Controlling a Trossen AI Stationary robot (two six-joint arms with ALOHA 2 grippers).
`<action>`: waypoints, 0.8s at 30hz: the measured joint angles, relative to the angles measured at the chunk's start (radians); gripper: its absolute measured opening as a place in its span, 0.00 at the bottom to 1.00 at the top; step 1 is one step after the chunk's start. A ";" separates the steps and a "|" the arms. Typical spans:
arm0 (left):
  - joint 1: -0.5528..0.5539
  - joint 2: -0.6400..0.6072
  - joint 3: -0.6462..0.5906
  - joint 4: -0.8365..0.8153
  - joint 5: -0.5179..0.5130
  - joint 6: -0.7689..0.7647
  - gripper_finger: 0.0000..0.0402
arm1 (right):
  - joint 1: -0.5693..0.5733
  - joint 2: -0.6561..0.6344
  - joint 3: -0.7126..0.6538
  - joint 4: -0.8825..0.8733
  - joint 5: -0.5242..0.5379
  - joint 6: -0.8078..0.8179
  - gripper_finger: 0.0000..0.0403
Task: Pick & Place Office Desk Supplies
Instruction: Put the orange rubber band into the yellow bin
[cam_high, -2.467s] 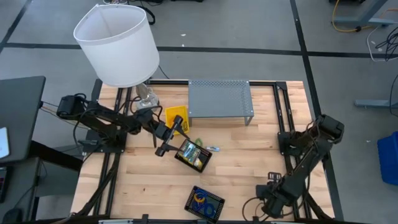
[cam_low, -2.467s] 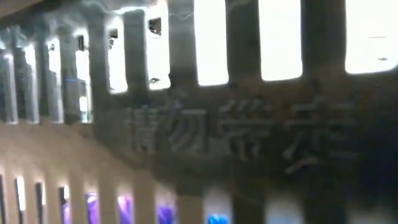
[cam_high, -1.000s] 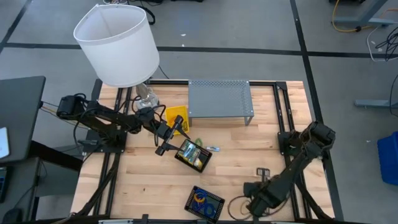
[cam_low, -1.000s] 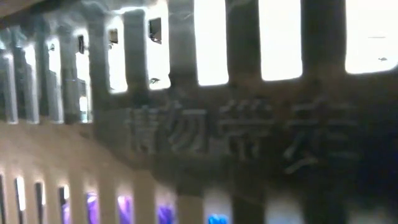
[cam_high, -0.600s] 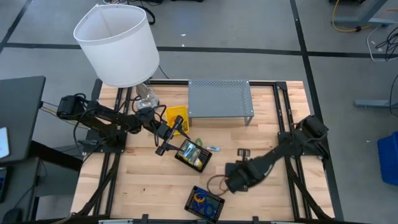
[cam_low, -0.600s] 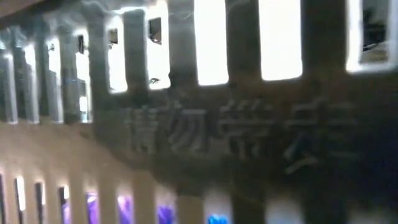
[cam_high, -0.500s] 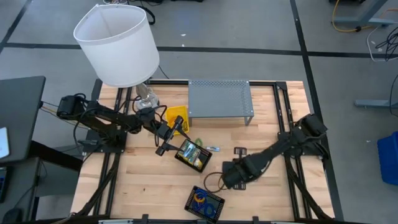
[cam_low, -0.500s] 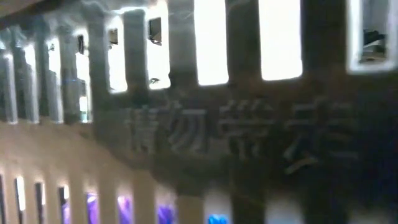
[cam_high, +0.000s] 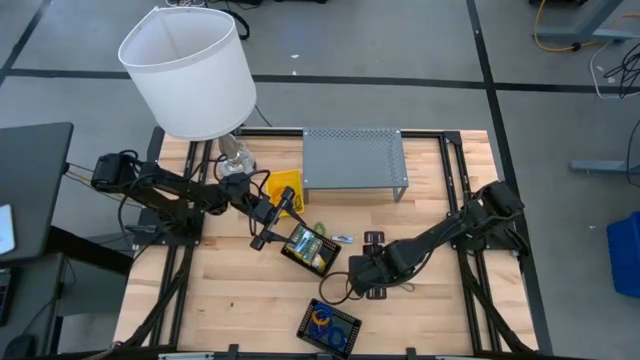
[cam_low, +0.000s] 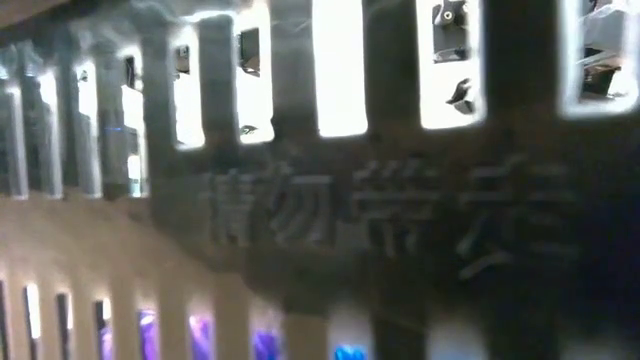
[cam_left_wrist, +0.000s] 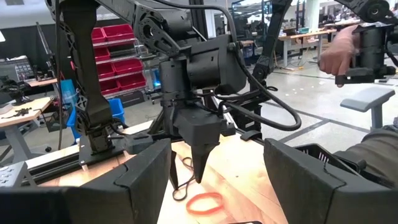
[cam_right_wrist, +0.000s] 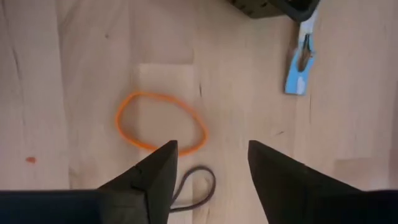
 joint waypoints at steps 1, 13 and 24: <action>0.000 0.000 0.000 0.000 0.000 -0.001 0.65 | 0.000 0.000 0.000 0.007 -0.006 0.000 0.49; 0.000 0.000 0.000 0.000 0.000 -0.003 0.65 | -0.029 0.088 0.000 0.110 -0.126 -0.024 0.43; 0.000 0.000 0.000 -0.006 0.000 -0.004 0.65 | -0.079 0.145 -0.002 0.127 -0.119 -0.087 0.41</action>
